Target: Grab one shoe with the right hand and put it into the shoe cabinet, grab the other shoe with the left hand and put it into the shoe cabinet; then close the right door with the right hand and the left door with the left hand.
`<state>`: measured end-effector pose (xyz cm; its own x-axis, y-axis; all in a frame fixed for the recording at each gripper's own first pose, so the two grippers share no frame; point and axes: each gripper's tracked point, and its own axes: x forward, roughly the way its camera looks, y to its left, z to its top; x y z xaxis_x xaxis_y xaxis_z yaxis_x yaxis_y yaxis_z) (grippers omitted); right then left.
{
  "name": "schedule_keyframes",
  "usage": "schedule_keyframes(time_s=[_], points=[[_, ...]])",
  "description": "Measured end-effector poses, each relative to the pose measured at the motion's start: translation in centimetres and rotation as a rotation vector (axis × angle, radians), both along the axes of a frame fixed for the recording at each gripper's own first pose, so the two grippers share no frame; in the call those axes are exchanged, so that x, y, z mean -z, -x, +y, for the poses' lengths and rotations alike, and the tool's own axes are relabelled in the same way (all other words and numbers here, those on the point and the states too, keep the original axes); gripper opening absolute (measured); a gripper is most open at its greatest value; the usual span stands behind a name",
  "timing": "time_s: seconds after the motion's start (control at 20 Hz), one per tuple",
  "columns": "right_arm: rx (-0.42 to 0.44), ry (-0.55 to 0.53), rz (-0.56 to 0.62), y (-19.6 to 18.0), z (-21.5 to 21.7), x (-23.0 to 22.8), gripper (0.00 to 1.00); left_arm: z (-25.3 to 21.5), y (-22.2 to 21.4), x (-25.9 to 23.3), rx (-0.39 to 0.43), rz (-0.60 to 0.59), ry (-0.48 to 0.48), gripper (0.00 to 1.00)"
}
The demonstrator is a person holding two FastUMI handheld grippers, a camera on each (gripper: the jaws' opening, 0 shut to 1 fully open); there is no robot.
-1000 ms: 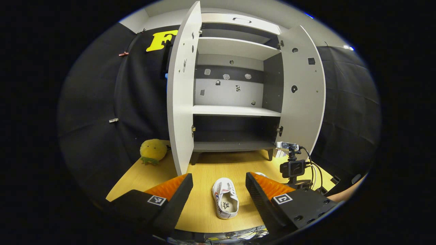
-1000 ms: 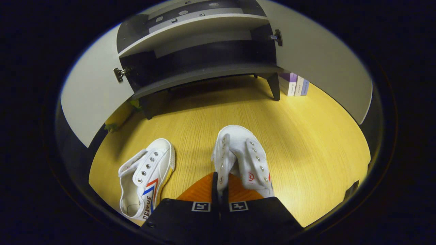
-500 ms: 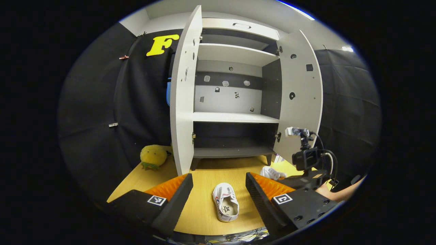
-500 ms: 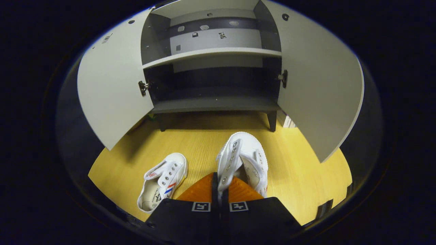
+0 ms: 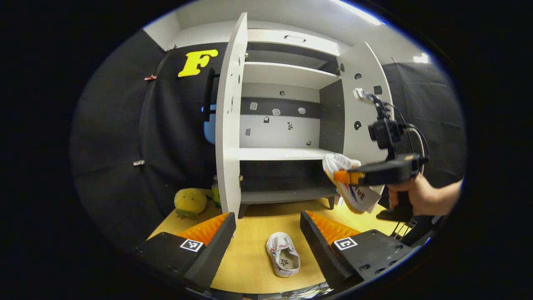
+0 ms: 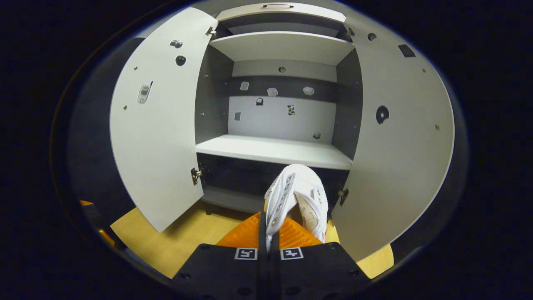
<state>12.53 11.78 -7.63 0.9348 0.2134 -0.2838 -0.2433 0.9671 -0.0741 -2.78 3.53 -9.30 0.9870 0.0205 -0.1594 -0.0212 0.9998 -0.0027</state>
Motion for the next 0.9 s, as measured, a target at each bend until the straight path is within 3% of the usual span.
schedule_keyframes(time_s=[0.25, 0.55, 0.75, 0.9], points=[[0.000, -0.007, -0.098, -4.1, 0.6, -6.3, 0.05, -0.3, -1.1, -1.2, 0.029, -0.024, -0.032, 0.97], [0.005, 0.022, -0.136, -11.2, 0.6, -10.2, 0.05, -0.9, -3.3, -3.0, 0.024, -0.053, -0.034, 0.98], [-0.005, 0.055, -0.152, -17.6, 0.5, -11.8, 0.05, -0.2, -5.3, -4.8, -0.025, -0.072, 0.008, 0.97], [-0.011, 0.085, -0.150, -22.7, 0.2, -11.8, 0.05, 1.3, -6.4, -5.5, -0.104, -0.076, 0.001, 0.98]])
